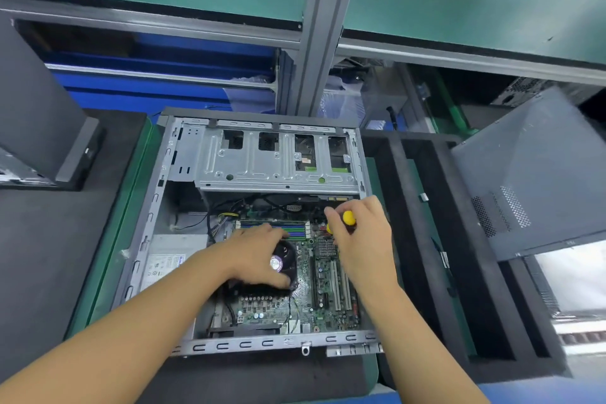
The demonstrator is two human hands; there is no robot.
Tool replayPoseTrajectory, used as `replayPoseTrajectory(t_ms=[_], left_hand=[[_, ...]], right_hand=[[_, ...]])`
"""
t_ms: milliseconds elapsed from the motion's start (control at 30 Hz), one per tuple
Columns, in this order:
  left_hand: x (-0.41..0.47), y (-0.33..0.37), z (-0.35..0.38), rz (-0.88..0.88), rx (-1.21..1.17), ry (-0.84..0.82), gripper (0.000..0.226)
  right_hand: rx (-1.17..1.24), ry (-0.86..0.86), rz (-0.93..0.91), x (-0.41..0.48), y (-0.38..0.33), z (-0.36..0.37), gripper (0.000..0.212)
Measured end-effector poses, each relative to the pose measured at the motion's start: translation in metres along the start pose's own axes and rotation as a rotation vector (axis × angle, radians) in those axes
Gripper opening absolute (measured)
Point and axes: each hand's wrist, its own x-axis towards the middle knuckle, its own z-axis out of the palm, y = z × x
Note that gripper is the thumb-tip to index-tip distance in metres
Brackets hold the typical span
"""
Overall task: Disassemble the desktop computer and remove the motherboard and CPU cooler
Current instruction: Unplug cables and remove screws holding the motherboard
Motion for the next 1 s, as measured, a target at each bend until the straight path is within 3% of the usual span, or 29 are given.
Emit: replayPoseTrajectory(t_ms=[167,533,667,800,1000], left_hand=[[0.025,0.013,-0.009,0.065,-0.134,0.194,0.049],[0.067,0.020,-0.007,0.235,-0.105,0.229,0.032],[0.073,0.017,-0.003,0.307,-0.132,0.255,0.017],[0.077,0.017,-0.001,0.282,-0.269,0.311,0.019],[0.076,0.016,0.000,0.270,-0.259,0.292,0.015]], right_hand=[[-0.137,-0.127,-0.069,0.010,-0.005,-0.008,0.022],[-0.123,-0.283,-0.094,0.015,0.004,-0.015,0.020],[-0.030,-0.213,0.002,0.011,0.008,-0.011,0.020],[-0.018,-0.115,-0.102,0.006,0.009,-0.010,0.025],[-0.064,-0.146,-0.142,0.009,0.010,-0.009,0.032]])
